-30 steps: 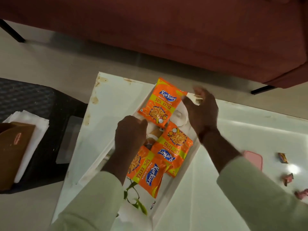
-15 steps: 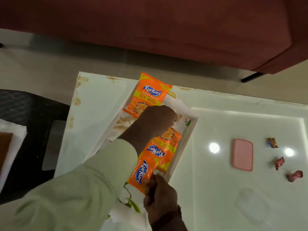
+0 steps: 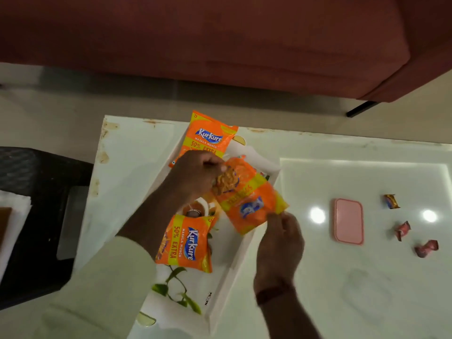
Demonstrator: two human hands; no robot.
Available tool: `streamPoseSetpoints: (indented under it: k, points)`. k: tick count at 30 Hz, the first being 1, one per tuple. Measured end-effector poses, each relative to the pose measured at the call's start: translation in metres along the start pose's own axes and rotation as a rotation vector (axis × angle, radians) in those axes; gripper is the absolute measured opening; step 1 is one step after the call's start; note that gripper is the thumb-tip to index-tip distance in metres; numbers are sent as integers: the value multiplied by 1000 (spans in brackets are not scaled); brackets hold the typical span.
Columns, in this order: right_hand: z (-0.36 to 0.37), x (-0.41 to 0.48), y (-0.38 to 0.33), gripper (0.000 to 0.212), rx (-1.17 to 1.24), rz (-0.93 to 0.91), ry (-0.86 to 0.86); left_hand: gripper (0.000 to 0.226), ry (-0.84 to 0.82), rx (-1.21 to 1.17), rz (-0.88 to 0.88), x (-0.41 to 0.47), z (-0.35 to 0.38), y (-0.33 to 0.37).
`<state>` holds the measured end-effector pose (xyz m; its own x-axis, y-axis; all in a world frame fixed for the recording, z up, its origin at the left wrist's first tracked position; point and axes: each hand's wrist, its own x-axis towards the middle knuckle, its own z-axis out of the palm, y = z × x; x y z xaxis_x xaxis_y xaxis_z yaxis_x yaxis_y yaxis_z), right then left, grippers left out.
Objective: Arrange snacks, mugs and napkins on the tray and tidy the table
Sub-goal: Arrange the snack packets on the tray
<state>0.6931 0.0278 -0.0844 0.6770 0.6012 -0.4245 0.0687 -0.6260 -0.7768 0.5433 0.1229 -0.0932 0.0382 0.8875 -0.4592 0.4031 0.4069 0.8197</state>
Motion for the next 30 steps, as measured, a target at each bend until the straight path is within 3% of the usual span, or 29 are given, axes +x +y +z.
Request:
streamPoseSetpoints:
  k: [3, 5, 7, 9, 12, 19, 22, 24, 28, 30]
  points:
    - [-12, 39, -50, 15, -265, -496, -100, 14, 77, -574, -322, -26, 26, -9]
    - [-3, 69, -76, 12, -543, -739, -213, 17, 118, -831, -497, -37, 50, -11]
    - [17, 94, -94, 13, -820, -918, -275, 18, 174, -1002, -601, -36, 70, -11]
    - [40, 111, -102, 18, -966, -980, -315, 15, 222, -1098, -654, -29, 82, -13]
    - [63, 128, -101, 20, -1004, -978, -370, 3, 270, -1113, -711, -14, 92, -15]
    - [81, 143, -94, 13, -926, -887, -404, 7, 303, -956, -660, -7, 100, -21]
    - [69, 133, -92, 33, -796, -853, -436, 24, 319, -748, -626, -17, 87, -6]
    - [48, 110, -84, 37, -592, -830, -380, 31, 309, -534, -487, -37, 67, 6]
    - [-7, 30, -35, 7, -238, -516, -342, 16, 388, -208, -220, -85, 7, 7]
    - [-24, -15, 5, 13, -194, -255, -387, 16, 453, 2, -244, -99, -21, -11]
